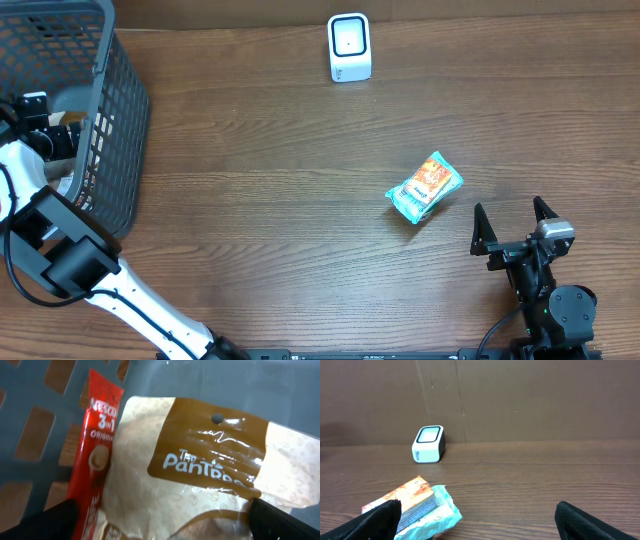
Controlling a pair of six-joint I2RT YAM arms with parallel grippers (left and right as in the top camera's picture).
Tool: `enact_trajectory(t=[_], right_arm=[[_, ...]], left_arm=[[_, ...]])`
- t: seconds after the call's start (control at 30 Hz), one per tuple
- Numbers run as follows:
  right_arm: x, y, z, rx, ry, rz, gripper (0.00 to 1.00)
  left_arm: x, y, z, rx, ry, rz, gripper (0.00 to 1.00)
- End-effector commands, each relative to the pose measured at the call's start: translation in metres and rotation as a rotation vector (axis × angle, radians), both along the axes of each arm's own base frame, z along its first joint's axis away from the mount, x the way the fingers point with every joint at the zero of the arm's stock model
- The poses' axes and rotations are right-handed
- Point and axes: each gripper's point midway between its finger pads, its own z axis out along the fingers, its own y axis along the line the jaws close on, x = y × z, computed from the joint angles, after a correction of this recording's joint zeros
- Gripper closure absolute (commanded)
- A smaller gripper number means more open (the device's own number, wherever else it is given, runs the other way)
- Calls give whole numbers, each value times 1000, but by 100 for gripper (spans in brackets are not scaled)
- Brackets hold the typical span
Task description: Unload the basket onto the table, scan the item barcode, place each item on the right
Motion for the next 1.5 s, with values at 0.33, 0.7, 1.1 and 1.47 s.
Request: enact_trajectory(t=[0.33,0.7,1.1,1.47], right_arm=[[0,-1,-1,0,-6,-5,0],[0,-1,-1,0,-6,-5,0],[0,-1,-1,0,-6,-5,0],[0,-1,-1,0,-6,-5,0]], left_arm=[[-14,-18,-79,-114,129,-12,13],[39,-64,-5,-90,-9,-85,0],[30,-36,62,67,-56,104,0],[-3,5,46,52,-38,189,11]])
